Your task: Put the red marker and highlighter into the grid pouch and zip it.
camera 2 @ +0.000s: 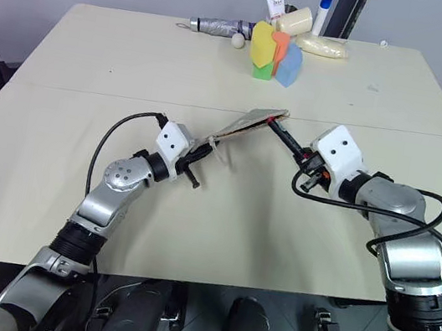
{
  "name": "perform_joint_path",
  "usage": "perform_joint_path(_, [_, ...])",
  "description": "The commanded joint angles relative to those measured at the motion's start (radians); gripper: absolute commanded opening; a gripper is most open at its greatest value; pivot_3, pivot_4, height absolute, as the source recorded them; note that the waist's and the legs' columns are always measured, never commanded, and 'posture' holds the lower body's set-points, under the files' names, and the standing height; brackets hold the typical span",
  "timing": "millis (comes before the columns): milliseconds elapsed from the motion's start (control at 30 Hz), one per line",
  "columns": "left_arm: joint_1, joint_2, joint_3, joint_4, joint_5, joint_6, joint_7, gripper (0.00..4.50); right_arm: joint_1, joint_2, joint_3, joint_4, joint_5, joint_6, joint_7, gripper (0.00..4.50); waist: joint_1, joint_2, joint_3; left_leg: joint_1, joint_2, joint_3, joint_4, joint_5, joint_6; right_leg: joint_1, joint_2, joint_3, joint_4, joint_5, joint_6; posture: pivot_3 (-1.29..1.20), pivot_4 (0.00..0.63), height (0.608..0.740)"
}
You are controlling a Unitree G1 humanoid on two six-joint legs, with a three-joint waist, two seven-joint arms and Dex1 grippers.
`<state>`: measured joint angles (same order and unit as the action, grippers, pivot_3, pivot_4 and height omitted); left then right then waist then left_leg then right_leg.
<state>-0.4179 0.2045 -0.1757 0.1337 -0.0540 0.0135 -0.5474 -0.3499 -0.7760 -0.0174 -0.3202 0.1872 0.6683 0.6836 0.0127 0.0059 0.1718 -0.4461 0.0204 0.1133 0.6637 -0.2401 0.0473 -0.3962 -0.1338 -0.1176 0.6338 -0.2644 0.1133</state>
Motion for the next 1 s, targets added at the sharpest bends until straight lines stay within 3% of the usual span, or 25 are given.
perform_joint_path(33, [0.001,0.010,-0.009,-0.048,0.003,-0.032,-0.018,0.00,-0.028,-0.044,0.022,-0.013,-0.042,-0.043,0.020,0.36,0.000,0.000,0.000,0.000,0.000,0.000,0.000,0.000,0.000,0.000,0.000,0.000,0.000,0.000,0.000,0.00,0.150,0.740])
perform_joint_path(400, [0.007,0.123,-0.119,-0.054,0.108,-0.178,-0.137,0.00,-0.006,-0.197,0.212,-0.079,-0.225,-0.240,0.162,0.36,0.000,0.000,0.000,0.000,0.000,0.000,0.000,0.000,0.000,0.000,0.000,0.000,0.000,0.000,0.000,0.00,0.150,0.740])
perform_joint_path(667, [0.027,0.160,-0.145,-0.098,0.095,-0.192,-0.220,0.00,-0.035,-0.125,0.296,-0.145,-0.261,-0.270,0.209,0.36,0.000,0.000,0.000,0.000,0.000,0.000,0.000,0.000,0.000,0.000,0.000,0.000,-0.001,0.000,0.000,0.00,0.150,0.740])
perform_joint_path(933, [0.045,0.136,-0.103,-0.123,0.053,-0.134,-0.205,0.00,-0.025,-0.072,0.139,-0.171,-0.175,-0.115,0.181,4.30,0.002,0.000,0.000,0.000,0.000,-0.001,0.000,0.000,0.000,0.000,-0.001,0.000,-0.001,0.000,0.000,0.00,0.150,0.740])
perform_joint_path(1000, [0.048,0.119,-0.094,-0.123,0.034,-0.108,-0.195,0.00,0.021,-0.086,0.081,-0.202,-0.148,-0.073,0.185,4.42,0.003,0.000,0.000,0.000,0.000,-0.001,0.000,0.000,0.000,0.001,-0.001,-0.001,-0.001,0.000,0.000,0.00,0.150,0.740])
